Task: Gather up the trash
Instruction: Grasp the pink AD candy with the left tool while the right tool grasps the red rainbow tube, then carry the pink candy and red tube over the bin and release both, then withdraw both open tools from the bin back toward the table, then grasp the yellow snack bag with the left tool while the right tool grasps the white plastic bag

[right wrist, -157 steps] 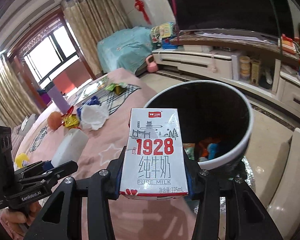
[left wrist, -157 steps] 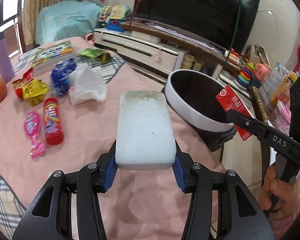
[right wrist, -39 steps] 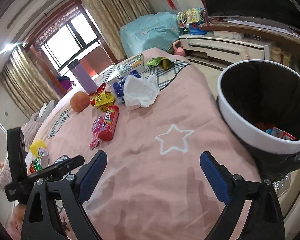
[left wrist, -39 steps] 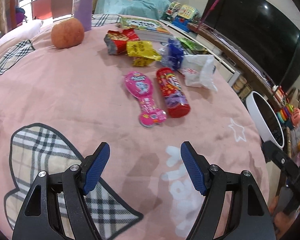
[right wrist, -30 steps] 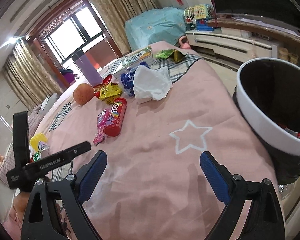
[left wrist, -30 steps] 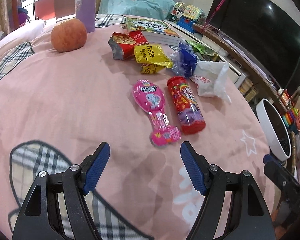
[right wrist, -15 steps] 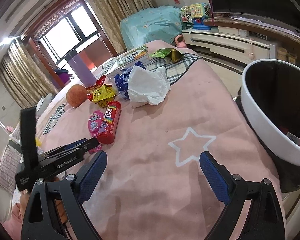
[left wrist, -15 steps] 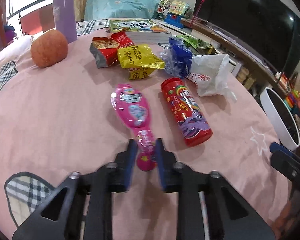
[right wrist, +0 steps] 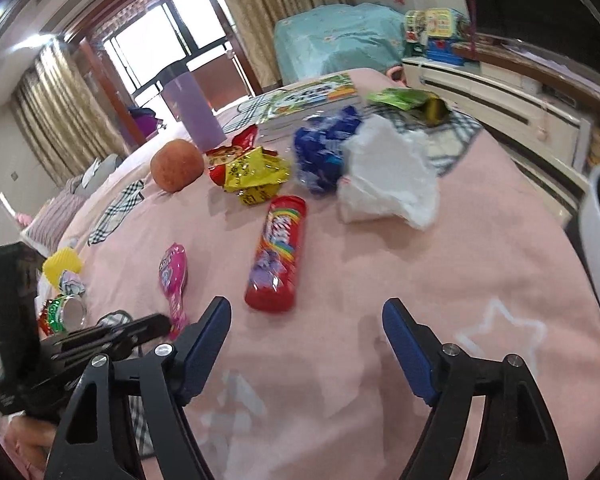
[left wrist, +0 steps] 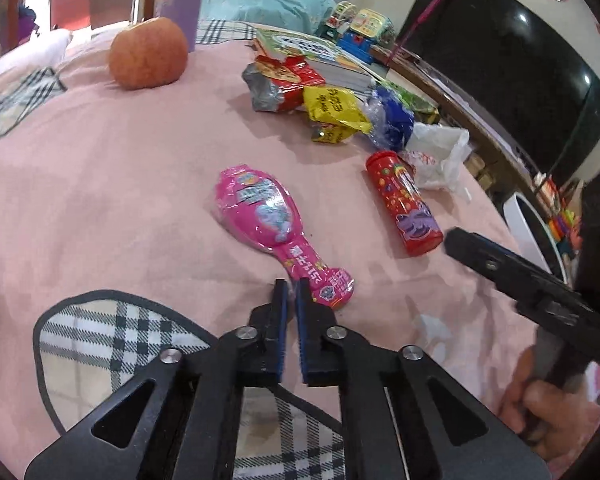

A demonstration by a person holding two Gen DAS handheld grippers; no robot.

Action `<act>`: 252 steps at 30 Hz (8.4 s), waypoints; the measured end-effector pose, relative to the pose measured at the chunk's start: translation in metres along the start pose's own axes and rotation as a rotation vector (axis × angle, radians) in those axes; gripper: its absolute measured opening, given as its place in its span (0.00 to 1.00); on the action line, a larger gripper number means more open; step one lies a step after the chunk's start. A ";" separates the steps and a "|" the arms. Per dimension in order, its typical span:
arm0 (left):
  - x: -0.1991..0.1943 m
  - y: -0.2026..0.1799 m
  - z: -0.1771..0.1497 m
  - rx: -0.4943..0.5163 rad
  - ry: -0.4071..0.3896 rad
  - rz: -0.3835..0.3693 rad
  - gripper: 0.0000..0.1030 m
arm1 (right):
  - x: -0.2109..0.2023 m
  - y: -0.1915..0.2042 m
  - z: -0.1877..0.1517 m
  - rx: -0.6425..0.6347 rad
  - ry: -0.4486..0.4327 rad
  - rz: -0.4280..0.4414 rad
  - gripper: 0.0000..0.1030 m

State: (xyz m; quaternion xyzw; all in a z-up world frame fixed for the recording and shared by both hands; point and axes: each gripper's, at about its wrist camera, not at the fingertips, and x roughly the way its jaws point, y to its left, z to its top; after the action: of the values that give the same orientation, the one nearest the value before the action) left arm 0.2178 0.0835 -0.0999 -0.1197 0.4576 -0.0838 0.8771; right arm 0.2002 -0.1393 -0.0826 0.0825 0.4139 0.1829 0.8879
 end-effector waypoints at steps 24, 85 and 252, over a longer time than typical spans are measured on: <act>0.033 -0.020 0.025 0.039 -0.073 0.207 0.48 | 0.028 -0.014 0.009 -0.002 0.035 0.015 0.34; -0.009 -0.193 -0.029 0.315 -0.025 -0.125 0.17 | -0.137 -0.108 -0.041 0.174 -0.195 -0.032 0.31; 0.068 -0.055 0.094 0.033 -0.065 0.023 0.05 | 0.022 -0.070 0.050 0.087 -0.070 -0.051 0.31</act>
State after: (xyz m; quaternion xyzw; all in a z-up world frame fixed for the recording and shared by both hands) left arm 0.3318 0.0265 -0.0854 -0.1027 0.4289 -0.0773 0.8942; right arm 0.2694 -0.1953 -0.0866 0.1169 0.3919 0.1392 0.9019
